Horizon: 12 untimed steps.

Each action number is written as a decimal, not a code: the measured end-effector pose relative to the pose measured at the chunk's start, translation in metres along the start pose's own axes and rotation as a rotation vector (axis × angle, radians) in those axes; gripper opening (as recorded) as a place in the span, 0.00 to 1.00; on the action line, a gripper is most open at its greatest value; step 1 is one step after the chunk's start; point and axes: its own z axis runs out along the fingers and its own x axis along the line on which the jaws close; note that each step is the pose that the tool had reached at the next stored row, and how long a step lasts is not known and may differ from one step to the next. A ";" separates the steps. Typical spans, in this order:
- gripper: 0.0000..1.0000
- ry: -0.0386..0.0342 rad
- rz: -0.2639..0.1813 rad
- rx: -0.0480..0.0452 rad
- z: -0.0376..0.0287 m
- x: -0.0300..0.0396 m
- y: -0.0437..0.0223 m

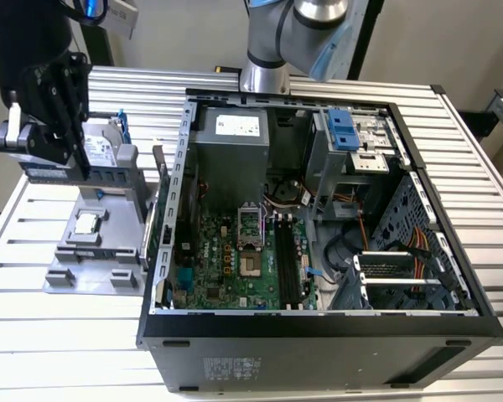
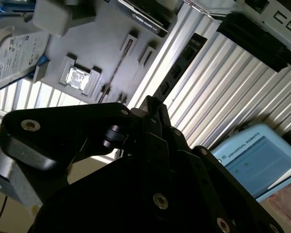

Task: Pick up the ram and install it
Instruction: 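Pick up the ram and move it above insertion slot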

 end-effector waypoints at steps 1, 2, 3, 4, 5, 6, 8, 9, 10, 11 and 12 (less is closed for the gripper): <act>0.00 0.0000 0.000 0.0000 0.0000 0.0000 -0.0003; 0.00 0.0000 0.000 0.0000 0.0000 0.0000 -0.0007; 0.00 0.0001 0.000 -0.0001 -0.0001 -0.0001 -0.0011; 0.00 0.0000 0.000 0.0000 0.0000 -0.0001 -0.0016; 0.00 0.0000 0.000 0.0000 0.0000 -0.0001 -0.0020; 0.00 0.0000 0.000 0.0000 0.0000 -0.0001 -0.0024; 0.00 0.0000 0.000 0.0000 -0.0001 -0.0002 -0.0032; 0.00 0.0000 0.000 0.0000 0.0000 -0.0002 -0.0035; 0.00 0.0000 0.000 0.0000 -0.0001 -0.0002 -0.0038; 0.00 0.0000 0.000 0.0000 -0.0001 -0.0003 -0.0042; 0.00 0.0000 0.000 0.0000 -0.0001 -0.0003 -0.0045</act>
